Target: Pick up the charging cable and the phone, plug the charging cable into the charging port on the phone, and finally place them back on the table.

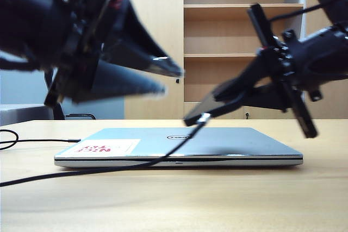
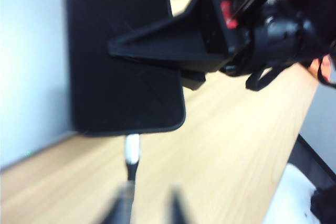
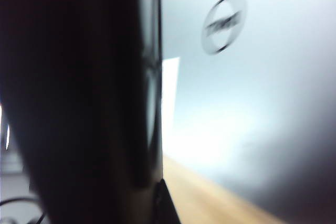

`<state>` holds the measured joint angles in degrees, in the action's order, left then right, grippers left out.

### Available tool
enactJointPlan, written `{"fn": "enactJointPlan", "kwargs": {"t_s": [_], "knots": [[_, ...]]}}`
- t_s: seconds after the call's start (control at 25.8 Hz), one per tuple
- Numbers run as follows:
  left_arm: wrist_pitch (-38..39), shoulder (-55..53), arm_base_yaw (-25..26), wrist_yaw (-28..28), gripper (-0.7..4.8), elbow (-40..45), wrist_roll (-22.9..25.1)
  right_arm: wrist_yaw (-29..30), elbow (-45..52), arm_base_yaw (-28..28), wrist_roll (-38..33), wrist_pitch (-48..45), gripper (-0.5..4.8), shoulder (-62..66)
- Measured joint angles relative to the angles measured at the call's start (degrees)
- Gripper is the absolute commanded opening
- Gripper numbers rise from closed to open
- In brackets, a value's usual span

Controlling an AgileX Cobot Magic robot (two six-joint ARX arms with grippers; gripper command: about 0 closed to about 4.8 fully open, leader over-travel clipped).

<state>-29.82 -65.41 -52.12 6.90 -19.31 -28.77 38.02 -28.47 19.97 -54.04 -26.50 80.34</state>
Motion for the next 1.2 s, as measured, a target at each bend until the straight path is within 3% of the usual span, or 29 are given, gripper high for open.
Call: {"fn": "enactJointPlan", "kwargs": {"t_s": [0.16,0.27,0.47,0.7,0.93,1.2], "knots": [[2.62,1.86,2.27,0.00,-0.06,-2.56,1.18,2.03,-0.39,-5.46,0.46,1.40,-0.05,-1.68],[12.50,2.49,7.58,-0.04,-0.06,-8.20,5.33,3.19,-3.98,-11.08,6.16,9.97,-0.05,-4.00],[21.79,2.54,13.16,-0.04,-0.06,-14.10,10.03,3.39,-11.17,-17.88,18.10,28.20,-0.05,-4.39],[26.77,2.56,15.52,-0.20,-0.06,-17.55,14.43,2.93,-17.27,-22.99,29.97,44.02,-0.05,-4.33],[28.44,2.58,15.63,-0.22,-0.06,-18.47,15.04,2.05,-20.79,-26.71,33.09,48.78,-0.05,-1.46],[29.88,2.56,15.58,-0.22,-0.06,-18.45,15.06,2.08,-24.61,-27.06,34.53,49.92,-0.05,4.81]]}}
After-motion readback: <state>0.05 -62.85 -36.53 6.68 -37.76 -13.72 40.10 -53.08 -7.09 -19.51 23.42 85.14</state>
